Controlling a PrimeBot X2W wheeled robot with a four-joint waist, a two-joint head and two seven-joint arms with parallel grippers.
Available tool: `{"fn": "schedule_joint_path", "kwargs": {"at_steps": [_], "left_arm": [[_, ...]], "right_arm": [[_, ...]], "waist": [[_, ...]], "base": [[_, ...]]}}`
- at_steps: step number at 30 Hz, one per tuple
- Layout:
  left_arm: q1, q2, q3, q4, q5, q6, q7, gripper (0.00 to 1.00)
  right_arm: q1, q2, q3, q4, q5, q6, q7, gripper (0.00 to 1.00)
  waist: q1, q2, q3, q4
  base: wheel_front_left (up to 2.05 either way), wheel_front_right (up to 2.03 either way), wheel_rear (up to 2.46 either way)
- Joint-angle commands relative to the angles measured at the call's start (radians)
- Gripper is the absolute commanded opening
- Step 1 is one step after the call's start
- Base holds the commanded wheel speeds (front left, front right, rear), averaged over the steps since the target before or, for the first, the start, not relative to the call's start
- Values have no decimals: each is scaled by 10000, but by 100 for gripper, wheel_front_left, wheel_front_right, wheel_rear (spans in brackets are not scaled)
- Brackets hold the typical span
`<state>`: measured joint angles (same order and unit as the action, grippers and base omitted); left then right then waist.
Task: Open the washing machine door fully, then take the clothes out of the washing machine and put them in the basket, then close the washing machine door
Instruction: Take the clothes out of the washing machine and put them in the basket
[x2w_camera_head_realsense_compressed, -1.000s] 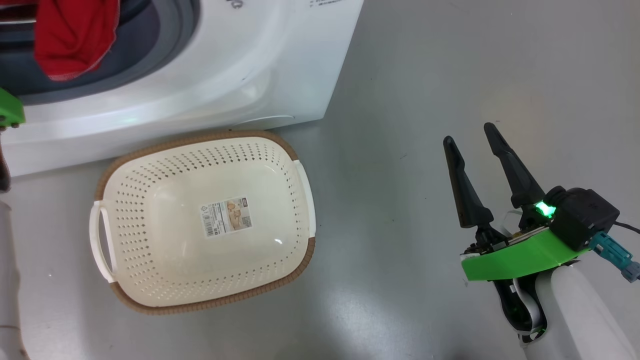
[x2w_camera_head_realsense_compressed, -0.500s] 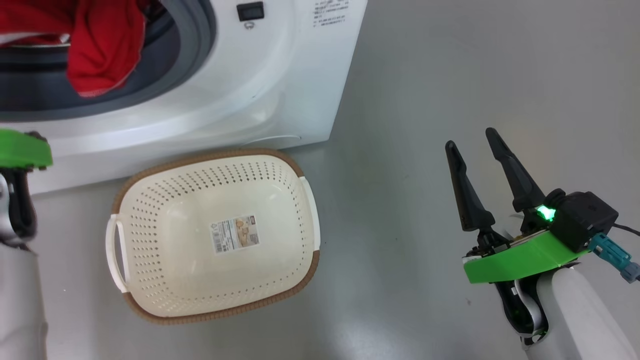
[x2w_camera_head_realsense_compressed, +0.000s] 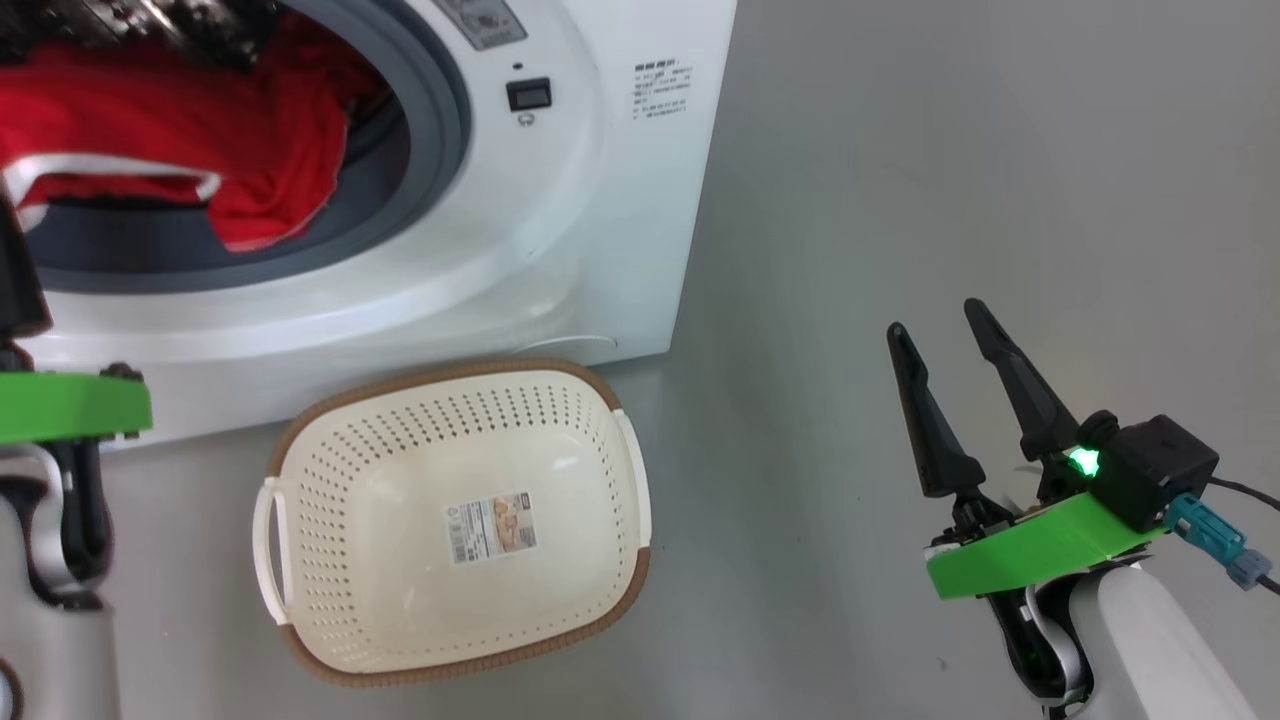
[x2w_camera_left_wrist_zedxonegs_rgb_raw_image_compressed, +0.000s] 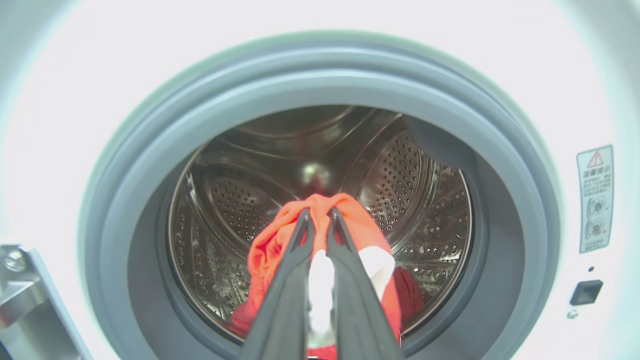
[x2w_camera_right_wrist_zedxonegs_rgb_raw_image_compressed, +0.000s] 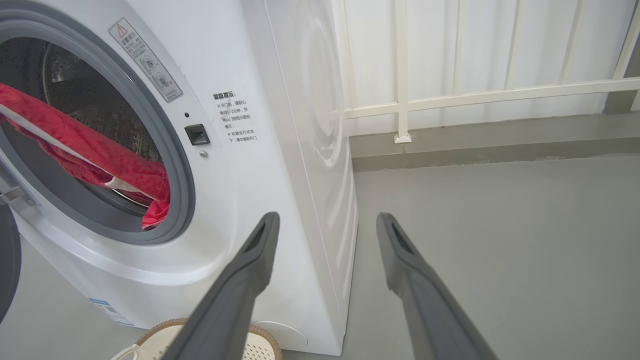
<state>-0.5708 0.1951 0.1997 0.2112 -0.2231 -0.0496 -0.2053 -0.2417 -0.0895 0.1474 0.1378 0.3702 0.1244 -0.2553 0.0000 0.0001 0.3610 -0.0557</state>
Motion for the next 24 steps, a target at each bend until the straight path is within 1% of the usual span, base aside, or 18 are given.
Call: {"fn": "schedule_joint_path", "kwargs": {"at_steps": [1,8,13,18,24], "left_arm": [[262,316,323,-576,-103,90,110,0],[1315,64,184,-2361,-114,261,740,0],[2106,-249,-97,-3029,-252,220,1167,0],[2760,-621,-546,-2962,-399,86,1334,0],[3252,-991,-1189,-2341,-321,151,1266,0]], "right_arm": [[184,-38,272,-195,102,63,-65,100],[396,-129,262,-126,137,63,-65,100],[506,-125,281,-113,142,63,-65,100],[606,-95,335,-108,143,63,-65,100],[630,-99,392,-134,176,63,-65,100]], "waist": [[0,-1,-327,9],[0,-1,-847,6],[0,-1,-1086,7],[0,-1,-1221,41],[0,-1,-1189,26]], "base": [[0,0,0],[0,0,0],[0,0,0],[0,0,0],[0,0,0]]}}
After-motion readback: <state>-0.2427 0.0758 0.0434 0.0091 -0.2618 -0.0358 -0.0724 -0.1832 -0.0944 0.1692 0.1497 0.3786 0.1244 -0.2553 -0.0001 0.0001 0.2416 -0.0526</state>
